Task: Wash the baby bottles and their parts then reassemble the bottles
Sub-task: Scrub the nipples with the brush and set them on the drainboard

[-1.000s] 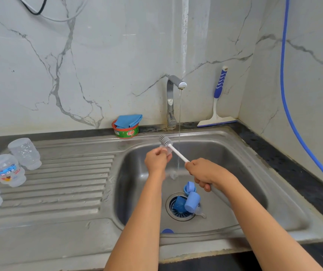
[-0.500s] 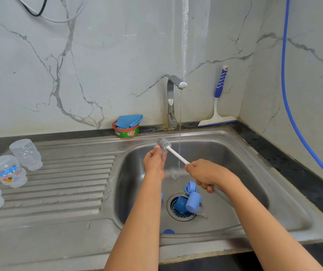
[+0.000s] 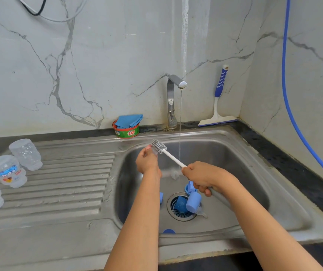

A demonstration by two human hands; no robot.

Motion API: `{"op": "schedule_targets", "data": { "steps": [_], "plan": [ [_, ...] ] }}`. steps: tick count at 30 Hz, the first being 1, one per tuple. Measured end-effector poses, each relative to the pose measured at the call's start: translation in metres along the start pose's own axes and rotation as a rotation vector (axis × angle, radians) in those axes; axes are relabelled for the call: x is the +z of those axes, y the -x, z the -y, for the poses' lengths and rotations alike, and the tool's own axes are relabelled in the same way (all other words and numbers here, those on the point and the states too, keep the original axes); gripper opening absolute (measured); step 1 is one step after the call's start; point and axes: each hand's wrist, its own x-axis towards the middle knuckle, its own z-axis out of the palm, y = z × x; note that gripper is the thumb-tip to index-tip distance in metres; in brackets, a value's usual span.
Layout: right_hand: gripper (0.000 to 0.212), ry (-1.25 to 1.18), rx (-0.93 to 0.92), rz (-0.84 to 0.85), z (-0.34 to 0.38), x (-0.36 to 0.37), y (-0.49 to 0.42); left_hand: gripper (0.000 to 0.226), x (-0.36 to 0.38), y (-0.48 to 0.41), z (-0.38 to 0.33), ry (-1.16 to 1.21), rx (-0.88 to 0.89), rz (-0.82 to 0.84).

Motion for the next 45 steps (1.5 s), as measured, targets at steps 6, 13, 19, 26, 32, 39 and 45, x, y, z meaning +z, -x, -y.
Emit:
{"op": "schedule_targets", "data": {
  "steps": [6, 13, 19, 26, 32, 39, 45],
  "plan": [
    [0.028, 0.020, 0.008, -0.050, -0.002, -0.001, -0.002, 0.014, 0.000, 0.003, 0.002, 0.090, -0.046, 0.079],
    [0.027, 0.014, -0.006, -0.108, -0.001, -0.001, -0.003, 0.011, 0.003, 0.005, 0.006, -0.030, 0.068, 0.084],
    [0.030, 0.010, 0.004, -0.022, 0.000, -0.001, 0.001, 0.018, 0.004, 0.002, 0.003, 0.037, 0.020, 0.068],
    [0.029, 0.076, -0.009, -0.141, 0.004, 0.001, 0.001, 0.010, -0.001, -0.005, 0.004, 0.030, 0.016, -0.019],
    [0.027, 0.062, 0.000, -0.074, 0.004, 0.001, 0.003, 0.018, 0.001, -0.004, 0.005, 0.034, 0.074, -0.029],
    [0.029, -0.032, -0.021, -0.122, 0.003, -0.004, 0.002, 0.015, 0.002, -0.005, 0.007, -0.013, 0.082, 0.020],
    [0.029, 0.019, 0.035, -0.100, 0.003, -0.002, 0.005, 0.015, -0.001, -0.003, 0.005, 0.049, 0.028, 0.026]
  ]
}}
